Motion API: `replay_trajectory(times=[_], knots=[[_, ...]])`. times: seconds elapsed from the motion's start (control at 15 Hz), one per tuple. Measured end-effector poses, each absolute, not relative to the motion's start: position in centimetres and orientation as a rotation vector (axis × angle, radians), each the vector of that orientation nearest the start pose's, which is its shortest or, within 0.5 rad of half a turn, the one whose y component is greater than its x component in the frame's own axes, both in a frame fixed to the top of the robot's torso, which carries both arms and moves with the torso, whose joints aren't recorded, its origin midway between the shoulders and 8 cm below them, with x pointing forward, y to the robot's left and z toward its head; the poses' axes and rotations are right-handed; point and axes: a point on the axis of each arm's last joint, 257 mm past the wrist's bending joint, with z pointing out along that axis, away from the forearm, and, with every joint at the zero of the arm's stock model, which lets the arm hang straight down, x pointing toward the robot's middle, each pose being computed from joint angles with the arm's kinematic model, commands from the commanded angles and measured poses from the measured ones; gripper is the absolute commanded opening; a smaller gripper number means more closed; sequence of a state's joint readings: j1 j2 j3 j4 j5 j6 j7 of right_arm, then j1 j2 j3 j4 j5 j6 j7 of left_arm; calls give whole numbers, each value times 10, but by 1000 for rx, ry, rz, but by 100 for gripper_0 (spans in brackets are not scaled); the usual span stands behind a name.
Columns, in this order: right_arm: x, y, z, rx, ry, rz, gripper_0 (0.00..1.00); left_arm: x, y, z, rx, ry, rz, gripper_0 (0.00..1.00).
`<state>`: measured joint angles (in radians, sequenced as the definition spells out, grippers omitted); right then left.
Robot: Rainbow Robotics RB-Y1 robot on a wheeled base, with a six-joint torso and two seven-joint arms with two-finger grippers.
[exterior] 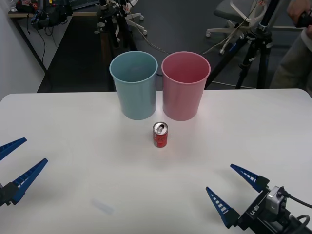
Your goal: Grasp the object on the table and drop it into the matching bin: aluminum can to the light blue bin, PET bottle to the pink bin.
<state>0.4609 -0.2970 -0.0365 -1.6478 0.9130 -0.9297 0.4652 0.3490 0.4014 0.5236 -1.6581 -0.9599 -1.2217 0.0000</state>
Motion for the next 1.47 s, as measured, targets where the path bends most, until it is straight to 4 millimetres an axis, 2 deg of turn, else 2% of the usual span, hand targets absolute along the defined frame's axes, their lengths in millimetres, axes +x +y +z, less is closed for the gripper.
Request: replay_trajectory(times=[0.67, 1.13, 1.47], knots=[[371, -121, -281, -526, 1483, 507, 100, 342, 330, -169, 465, 1441, -567, 100], [403, -91, -293, -511, 1519, 484, 100, 342, 330, -169, 465, 1441, -567, 100], [432, -72, -292, -504, 1494, 473, 100, 342, 330, -169, 465, 1441, -567, 100]])
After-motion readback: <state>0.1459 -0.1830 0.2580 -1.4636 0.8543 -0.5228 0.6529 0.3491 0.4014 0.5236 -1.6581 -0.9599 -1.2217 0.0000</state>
